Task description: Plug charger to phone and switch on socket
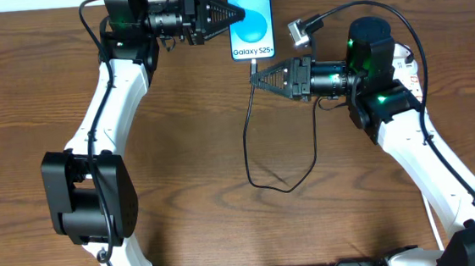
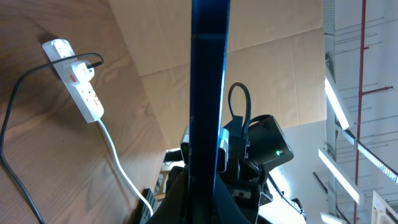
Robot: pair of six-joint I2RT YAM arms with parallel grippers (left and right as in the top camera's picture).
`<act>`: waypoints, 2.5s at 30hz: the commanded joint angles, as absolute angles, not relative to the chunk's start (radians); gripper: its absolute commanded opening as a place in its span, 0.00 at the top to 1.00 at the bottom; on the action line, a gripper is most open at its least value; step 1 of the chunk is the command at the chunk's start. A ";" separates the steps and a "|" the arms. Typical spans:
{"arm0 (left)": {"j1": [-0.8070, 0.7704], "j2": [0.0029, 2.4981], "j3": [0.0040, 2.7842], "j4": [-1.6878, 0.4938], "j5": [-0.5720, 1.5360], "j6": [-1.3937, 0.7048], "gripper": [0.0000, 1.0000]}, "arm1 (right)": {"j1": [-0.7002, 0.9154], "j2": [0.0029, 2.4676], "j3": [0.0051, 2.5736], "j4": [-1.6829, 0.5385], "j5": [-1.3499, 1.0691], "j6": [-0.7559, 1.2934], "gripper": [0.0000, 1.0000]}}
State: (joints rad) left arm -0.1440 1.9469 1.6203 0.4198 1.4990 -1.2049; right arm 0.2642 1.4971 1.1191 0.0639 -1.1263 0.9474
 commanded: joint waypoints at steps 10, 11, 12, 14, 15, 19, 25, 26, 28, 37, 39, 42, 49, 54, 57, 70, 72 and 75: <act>-0.144 1.932 1.634 0.432 1.571 -1.237 0.93 | 0.255 1.491 1.131 0.064 -1.115 0.922 0.99; -0.144 1.932 1.634 0.432 1.571 -1.237 0.93 | 0.253 1.492 1.131 0.064 -1.116 0.919 0.99; -0.143 1.932 1.634 0.432 1.571 -1.237 0.93 | 0.250 1.491 1.131 0.064 -1.117 0.919 0.99; -0.144 1.932 1.634 0.432 1.571 -1.243 0.93 | 0.248 1.491 1.131 0.064 -1.118 0.919 0.99; -0.144 1.932 1.634 0.432 1.571 -1.250 0.93 | 0.248 1.492 1.131 0.064 -1.118 0.919 0.99; -0.144 1.932 1.634 0.432 1.571 -1.259 0.93 | 0.249 1.492 1.131 0.064 -1.118 0.919 0.99; -0.144 1.932 1.634 0.432 1.571 -1.259 0.93 | 0.248 1.492 1.130 0.063 -1.126 0.920 0.99; -0.144 1.932 1.634 0.432 1.571 -1.259 0.93 | 0.248 1.492 1.130 0.063 -1.129 0.920 0.99; -0.144 1.932 1.634 0.432 1.571 -1.259 0.93 | 0.247 1.492 1.130 0.063 -1.134 0.920 0.99; -0.144 1.932 1.634 0.432 1.571 -1.259 0.93 | 0.245 1.493 1.130 0.049 -1.132 0.941 0.99; -0.144 1.932 1.634 0.433 1.571 -1.259 0.93 | 0.239 1.493 1.130 0.048 -1.132 0.959 0.99; -0.144 1.932 1.634 0.433 1.571 -1.259 0.93 | 0.231 1.493 1.130 0.049 -1.132 0.967 0.99; -0.144 1.932 1.634 0.433 1.571 -1.259 0.93 | 0.231 1.493 1.130 0.049 -1.124 0.968 0.99; -0.144 1.932 1.634 0.433 1.571 -1.258 0.93 | 0.231 1.493 1.130 0.065 -1.114 0.973 0.99; -0.144 1.932 1.634 0.433 1.571 -1.258 0.93 | 0.231 1.493 1.130 0.073 -1.112 0.982 0.99; -0.144 1.932 1.634 0.434 1.571 -1.228 0.93 | 0.231 1.493 1.130 0.122 -1.108 1.018 0.99; -0.143 1.932 1.634 0.434 1.571 -1.220 0.93 | 0.231 1.493 1.130 0.123 -1.109 1.026 0.99; -0.144 1.932 1.634 0.434 1.571 -1.208 0.93 | 0.231 1.493 1.130 0.122 -1.113 1.025 0.99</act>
